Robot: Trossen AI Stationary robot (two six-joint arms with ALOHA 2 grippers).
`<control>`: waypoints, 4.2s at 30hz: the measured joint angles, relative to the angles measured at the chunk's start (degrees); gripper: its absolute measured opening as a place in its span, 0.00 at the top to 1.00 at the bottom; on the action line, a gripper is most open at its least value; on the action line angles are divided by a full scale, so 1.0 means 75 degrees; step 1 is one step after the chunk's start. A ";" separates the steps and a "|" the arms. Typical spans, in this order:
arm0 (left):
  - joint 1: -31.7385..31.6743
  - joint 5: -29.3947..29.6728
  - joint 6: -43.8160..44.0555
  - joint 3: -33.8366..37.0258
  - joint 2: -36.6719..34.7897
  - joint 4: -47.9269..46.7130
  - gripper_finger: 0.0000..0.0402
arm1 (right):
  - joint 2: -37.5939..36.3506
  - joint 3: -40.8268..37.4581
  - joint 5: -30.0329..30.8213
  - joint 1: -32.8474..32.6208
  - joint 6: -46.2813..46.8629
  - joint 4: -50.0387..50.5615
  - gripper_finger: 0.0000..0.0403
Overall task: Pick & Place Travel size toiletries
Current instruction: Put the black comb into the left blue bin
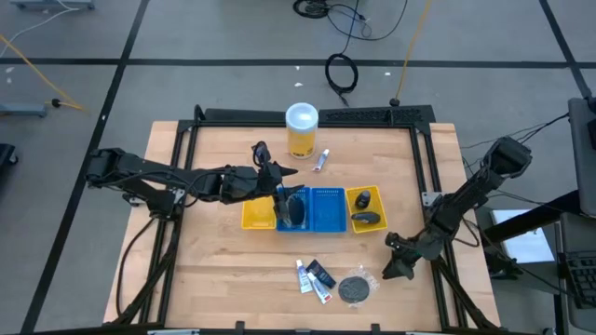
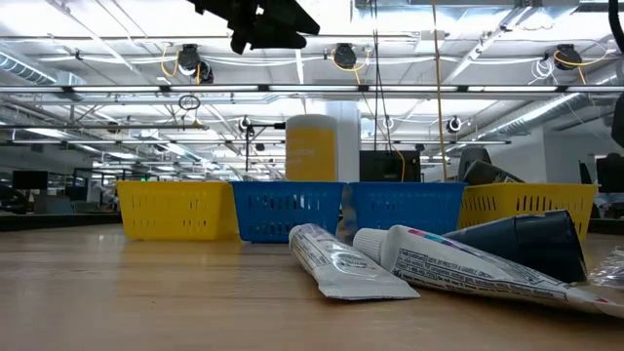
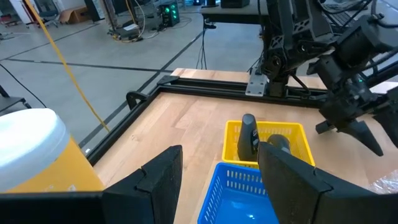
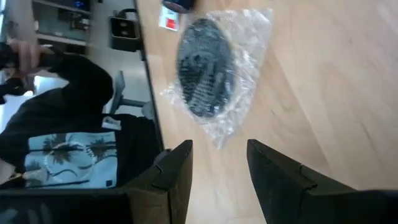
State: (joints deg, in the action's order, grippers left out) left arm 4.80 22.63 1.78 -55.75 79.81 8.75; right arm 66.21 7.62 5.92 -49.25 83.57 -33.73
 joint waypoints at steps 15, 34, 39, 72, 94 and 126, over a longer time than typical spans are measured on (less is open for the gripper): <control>0.0000 -0.0003 -0.0058 0.0000 0.0000 -0.0007 0.48 | 0.1778 0.0318 -0.0451 0.0000 0.0779 -0.0929 0.64; 0.0000 -0.0003 -0.0168 0.0000 0.0000 -0.0006 0.48 | 0.2017 0.0821 -0.1012 0.0167 0.0632 0.0032 0.64; 0.0000 -0.0003 -0.0169 0.0000 0.0000 -0.0006 0.48 | 0.1776 0.0821 -0.1025 0.0259 0.0825 0.0672 0.64; 0.0000 -0.0003 -0.0216 0.0000 0.0000 -0.0061 0.48 | 0.2650 0.0821 -0.1048 0.0265 0.0784 0.0553 1.00; 0.0000 -0.0003 -0.0172 0.0000 0.0000 -0.0009 0.48 | 0.0276 0.2536 -0.1164 0.1549 -0.3172 0.3278 1.00; 0.0000 -0.0291 -0.0175 0.0000 0.0000 0.0352 0.48 | -0.0704 0.5904 0.0232 0.3991 -0.9327 0.6130 1.00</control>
State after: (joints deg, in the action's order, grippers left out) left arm 4.80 20.45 0.47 -55.75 79.81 11.39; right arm 60.93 51.90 7.66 -19.32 13.62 12.24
